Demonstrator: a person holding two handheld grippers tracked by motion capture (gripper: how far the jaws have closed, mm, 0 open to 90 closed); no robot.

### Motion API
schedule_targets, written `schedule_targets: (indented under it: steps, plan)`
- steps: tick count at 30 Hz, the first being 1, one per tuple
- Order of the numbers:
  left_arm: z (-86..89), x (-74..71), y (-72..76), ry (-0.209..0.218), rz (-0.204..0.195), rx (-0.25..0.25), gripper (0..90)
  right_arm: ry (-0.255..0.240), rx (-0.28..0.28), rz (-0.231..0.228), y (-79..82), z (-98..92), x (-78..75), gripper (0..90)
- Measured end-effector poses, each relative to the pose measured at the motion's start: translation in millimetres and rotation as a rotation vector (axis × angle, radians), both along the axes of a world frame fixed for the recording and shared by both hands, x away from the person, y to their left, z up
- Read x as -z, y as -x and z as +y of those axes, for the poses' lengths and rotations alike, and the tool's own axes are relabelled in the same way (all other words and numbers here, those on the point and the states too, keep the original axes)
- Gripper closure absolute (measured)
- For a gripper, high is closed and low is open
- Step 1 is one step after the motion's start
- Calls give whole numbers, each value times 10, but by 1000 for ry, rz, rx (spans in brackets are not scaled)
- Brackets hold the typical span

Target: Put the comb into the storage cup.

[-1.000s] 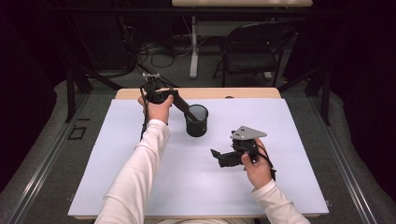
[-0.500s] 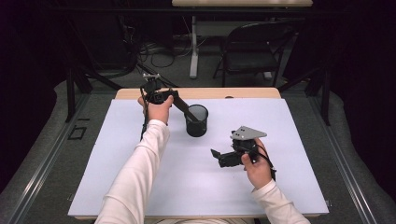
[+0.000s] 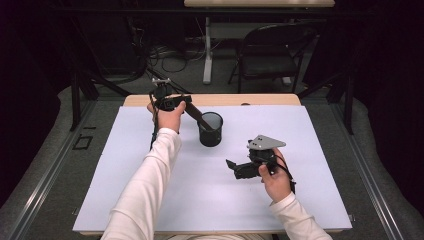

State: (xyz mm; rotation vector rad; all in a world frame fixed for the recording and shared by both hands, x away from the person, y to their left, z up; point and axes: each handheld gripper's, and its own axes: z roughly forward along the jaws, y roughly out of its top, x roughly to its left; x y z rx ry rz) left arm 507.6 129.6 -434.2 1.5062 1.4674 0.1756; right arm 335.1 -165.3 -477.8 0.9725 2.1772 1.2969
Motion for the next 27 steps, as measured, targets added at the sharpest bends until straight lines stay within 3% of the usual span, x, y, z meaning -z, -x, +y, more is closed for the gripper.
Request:
schedule_targets:
  steps: [27]
  plan:
    - [190, -139, 43, 30, -92, -63, 468, 8, -3, 8, -18, 0, 18, 0]
